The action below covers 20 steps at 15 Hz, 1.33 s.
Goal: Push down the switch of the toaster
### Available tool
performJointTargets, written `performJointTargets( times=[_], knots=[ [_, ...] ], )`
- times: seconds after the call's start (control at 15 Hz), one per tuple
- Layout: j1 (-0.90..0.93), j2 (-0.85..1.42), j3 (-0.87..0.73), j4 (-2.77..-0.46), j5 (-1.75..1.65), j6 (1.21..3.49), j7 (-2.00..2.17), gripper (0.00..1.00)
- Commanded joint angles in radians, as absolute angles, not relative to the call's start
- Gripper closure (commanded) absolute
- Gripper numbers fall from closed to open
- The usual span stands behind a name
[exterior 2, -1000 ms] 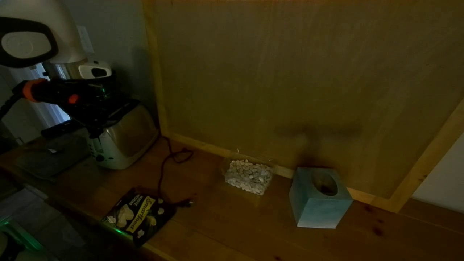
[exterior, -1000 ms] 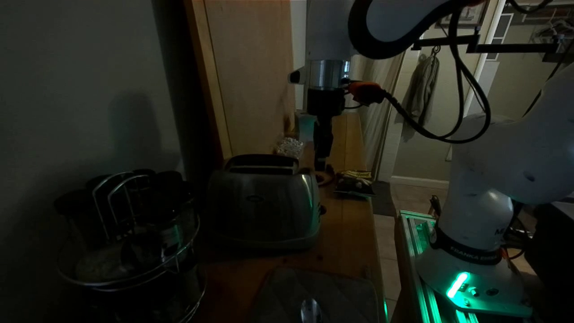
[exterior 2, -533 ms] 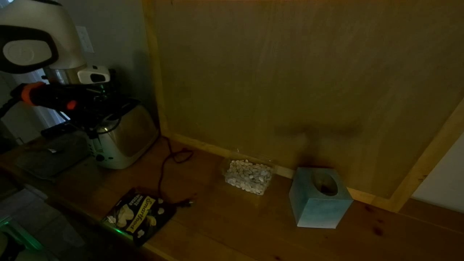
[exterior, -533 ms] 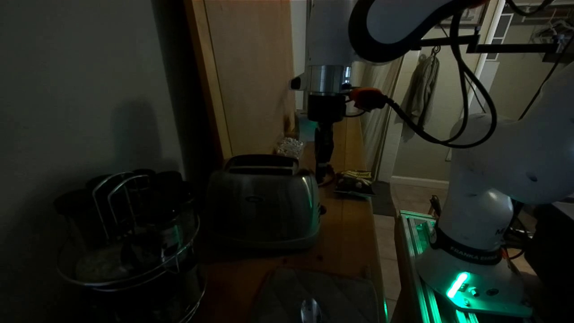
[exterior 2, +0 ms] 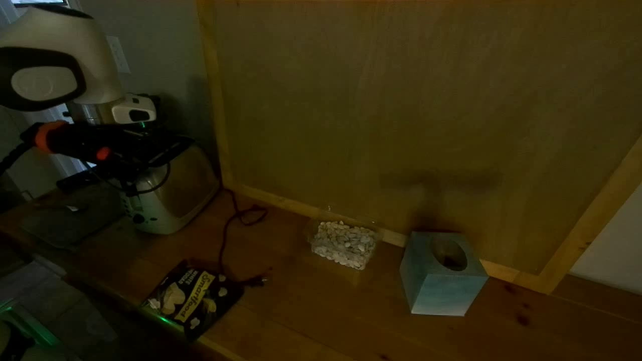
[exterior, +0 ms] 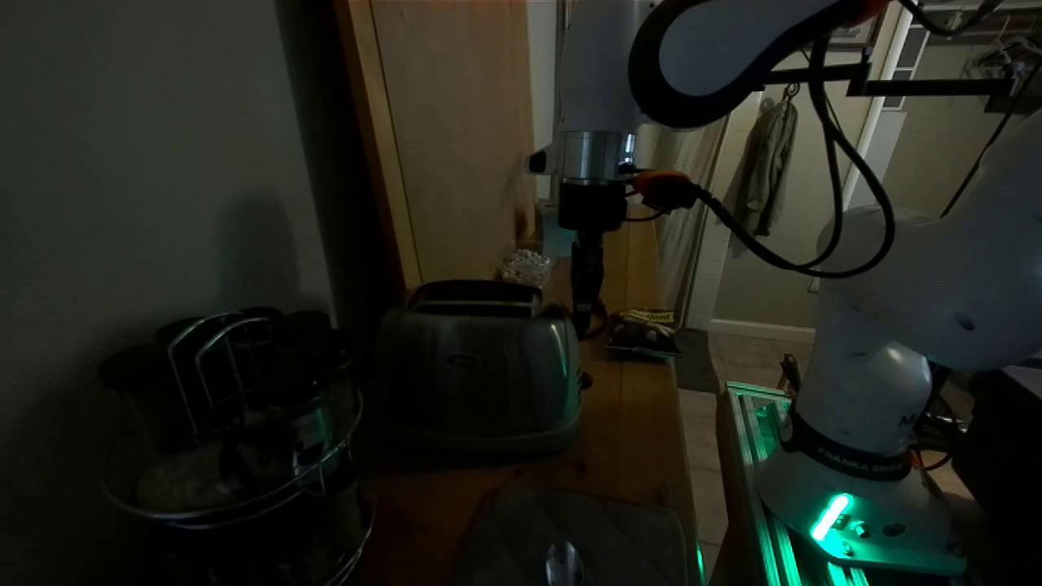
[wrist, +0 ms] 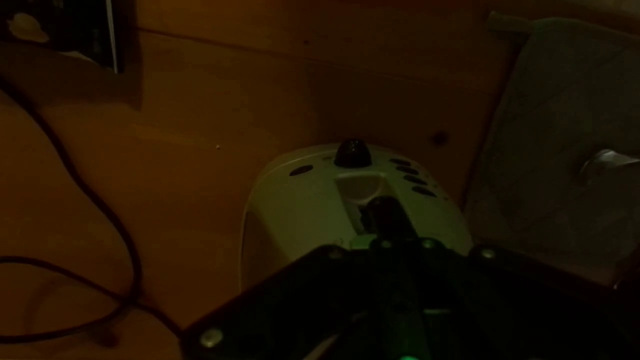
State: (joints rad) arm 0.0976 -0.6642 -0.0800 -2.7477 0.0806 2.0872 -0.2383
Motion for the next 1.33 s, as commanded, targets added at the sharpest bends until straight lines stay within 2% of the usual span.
performJointTargets(
  times=[0.0,1.27],
  knots=[
    [0.098,-0.612,-0.095,-2.746,0.103,2.144,-0.266,1.00],
    [0.099,-0.514,-0.137,-2.745,0.134,2.176,-0.353,1.00]
  ],
)
